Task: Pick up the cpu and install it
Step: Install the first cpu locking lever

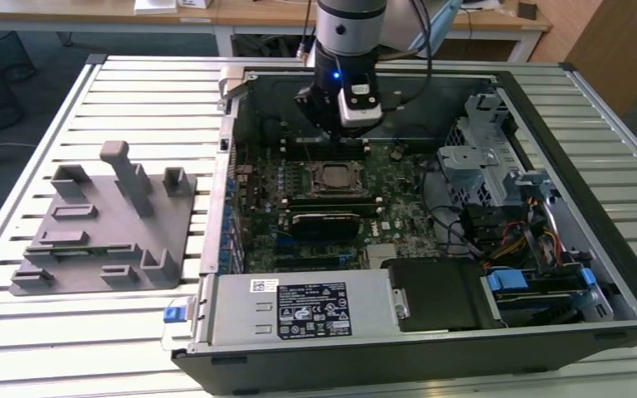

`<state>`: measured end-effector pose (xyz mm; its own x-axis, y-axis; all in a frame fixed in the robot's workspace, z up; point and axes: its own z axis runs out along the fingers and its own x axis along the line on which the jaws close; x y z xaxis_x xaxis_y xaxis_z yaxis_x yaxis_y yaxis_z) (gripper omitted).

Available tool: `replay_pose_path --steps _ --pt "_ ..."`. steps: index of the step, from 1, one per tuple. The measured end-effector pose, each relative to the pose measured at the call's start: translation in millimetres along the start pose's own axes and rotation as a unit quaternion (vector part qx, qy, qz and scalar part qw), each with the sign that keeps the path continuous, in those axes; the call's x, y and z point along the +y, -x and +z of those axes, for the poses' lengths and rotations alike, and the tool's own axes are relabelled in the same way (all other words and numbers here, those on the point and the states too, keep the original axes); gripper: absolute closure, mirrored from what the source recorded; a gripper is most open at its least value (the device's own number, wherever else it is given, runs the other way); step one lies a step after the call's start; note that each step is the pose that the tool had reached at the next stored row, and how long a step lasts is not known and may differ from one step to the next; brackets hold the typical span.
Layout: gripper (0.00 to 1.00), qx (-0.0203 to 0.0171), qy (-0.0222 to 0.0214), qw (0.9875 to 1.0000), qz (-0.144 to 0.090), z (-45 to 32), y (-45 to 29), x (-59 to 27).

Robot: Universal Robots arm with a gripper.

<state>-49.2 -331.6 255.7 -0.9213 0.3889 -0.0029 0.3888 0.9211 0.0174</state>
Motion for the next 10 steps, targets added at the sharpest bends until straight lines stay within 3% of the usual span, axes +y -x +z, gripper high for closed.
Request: replay_pose_path --steps 5,10 --pt "0.89 0.0008 0.0002 0.999 -0.045 0.2 0.0 0.0" --pt "0.89 0.0016 0.0003 0.9959 -0.09 0.4 0.0 0.0"
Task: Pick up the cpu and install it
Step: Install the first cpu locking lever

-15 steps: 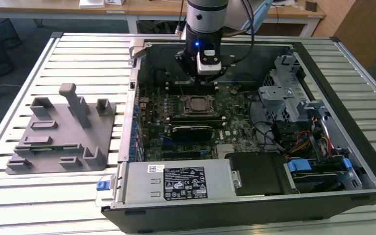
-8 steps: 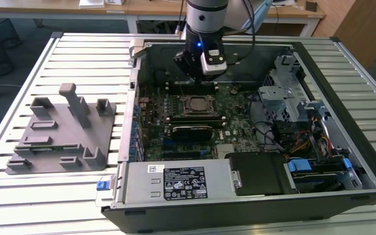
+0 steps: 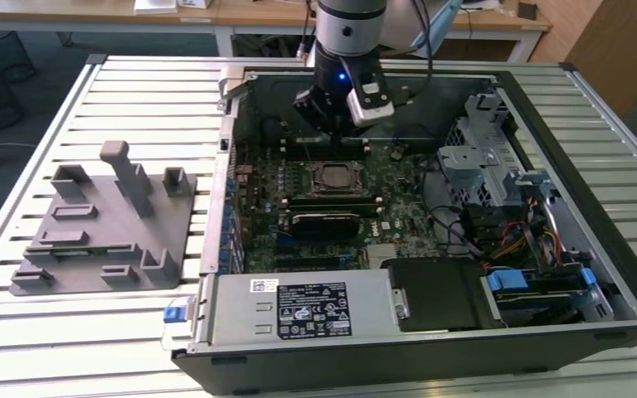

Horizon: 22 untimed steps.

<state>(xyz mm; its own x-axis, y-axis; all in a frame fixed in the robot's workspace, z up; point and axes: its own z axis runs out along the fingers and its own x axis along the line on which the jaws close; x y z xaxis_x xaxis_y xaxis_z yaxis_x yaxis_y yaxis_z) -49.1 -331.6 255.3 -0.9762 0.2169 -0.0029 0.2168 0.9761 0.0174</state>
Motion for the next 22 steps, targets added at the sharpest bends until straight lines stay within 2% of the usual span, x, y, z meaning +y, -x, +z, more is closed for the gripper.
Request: replay_pose_path --steps 3,7,10,14,15,16,22 --pt "0.89 0.0005 0.0001 0.9996 -0.027 0.1 0.0 0.0" --pt "0.89 0.0011 0.0002 0.998 -0.063 0.3 0.0 0.0" --pt "0.89 0.0016 0.0003 0.9959 -0.091 0.5 0.0 0.0" --pt "0.89 0.0022 0.0004 0.992 -0.126 0.9 0.0 0.0" --pt "0.89 0.0023 0.0004 0.9913 -0.132 1.0 -0.3 -0.1" --pt "0.89 0.0023 0.0004 0.9912 -0.132 1.0 -0.6 -0.2" --pt "0.89 0.001 0.0011 0.9912 -0.132 0.9 -23.3 -5.1"
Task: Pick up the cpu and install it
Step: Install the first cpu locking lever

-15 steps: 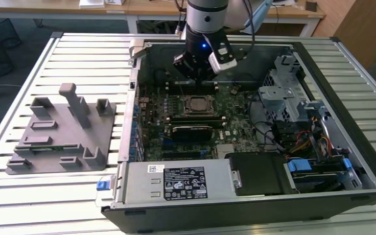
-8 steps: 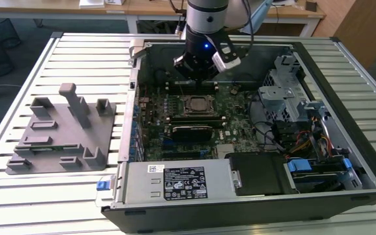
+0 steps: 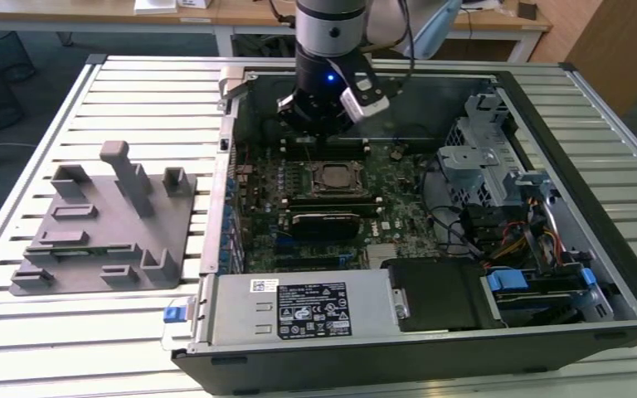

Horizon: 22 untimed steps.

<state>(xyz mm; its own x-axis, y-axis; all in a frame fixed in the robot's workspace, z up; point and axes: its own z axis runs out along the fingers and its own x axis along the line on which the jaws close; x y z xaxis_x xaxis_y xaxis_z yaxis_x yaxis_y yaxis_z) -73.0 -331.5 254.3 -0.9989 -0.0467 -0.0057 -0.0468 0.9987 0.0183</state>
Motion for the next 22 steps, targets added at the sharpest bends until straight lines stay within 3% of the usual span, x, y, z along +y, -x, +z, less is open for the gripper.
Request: replay_pose_path --steps 4,7,11,15,22 --pt "0.89 -0.0019 0.0001 1.0 0.0 0.0 -8.7 0.4" --pt "0.89 -0.0071 -0.0001 1.0 0.0 0.0 -22.0 1.0" --pt "0.89 -0.0105 -0.0002 0.9999 0.0 0.3 -36.5 1.7" --pt "0.89 -0.0105 -0.0003 0.9999 0.0 0.6 -37.5 4.1" --pt "0.89 -0.0106 0.0008 0.9999 0.0 1.3 -37.0 15.3"
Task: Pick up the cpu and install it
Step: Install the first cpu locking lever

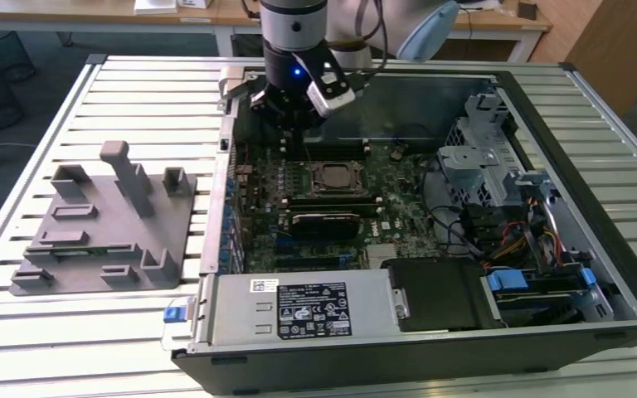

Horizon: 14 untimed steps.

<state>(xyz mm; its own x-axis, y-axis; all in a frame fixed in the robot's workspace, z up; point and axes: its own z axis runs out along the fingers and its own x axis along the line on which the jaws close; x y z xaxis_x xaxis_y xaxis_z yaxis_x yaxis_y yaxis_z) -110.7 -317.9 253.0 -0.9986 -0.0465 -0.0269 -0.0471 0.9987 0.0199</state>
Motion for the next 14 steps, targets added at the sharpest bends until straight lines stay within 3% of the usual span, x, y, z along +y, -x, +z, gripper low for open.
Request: replay_pose_path --steps 7,11,14 --pt "0.89 0.0 0.0 1.0 0.0 0.8 0.4 7.8" --pt "0.89 0.0008 0.0001 1.0 0.0 1.6 7.6 7.8" --pt "0.89 0.0011 0.0001 1.0 0.0 1.7 9.1 7.6"
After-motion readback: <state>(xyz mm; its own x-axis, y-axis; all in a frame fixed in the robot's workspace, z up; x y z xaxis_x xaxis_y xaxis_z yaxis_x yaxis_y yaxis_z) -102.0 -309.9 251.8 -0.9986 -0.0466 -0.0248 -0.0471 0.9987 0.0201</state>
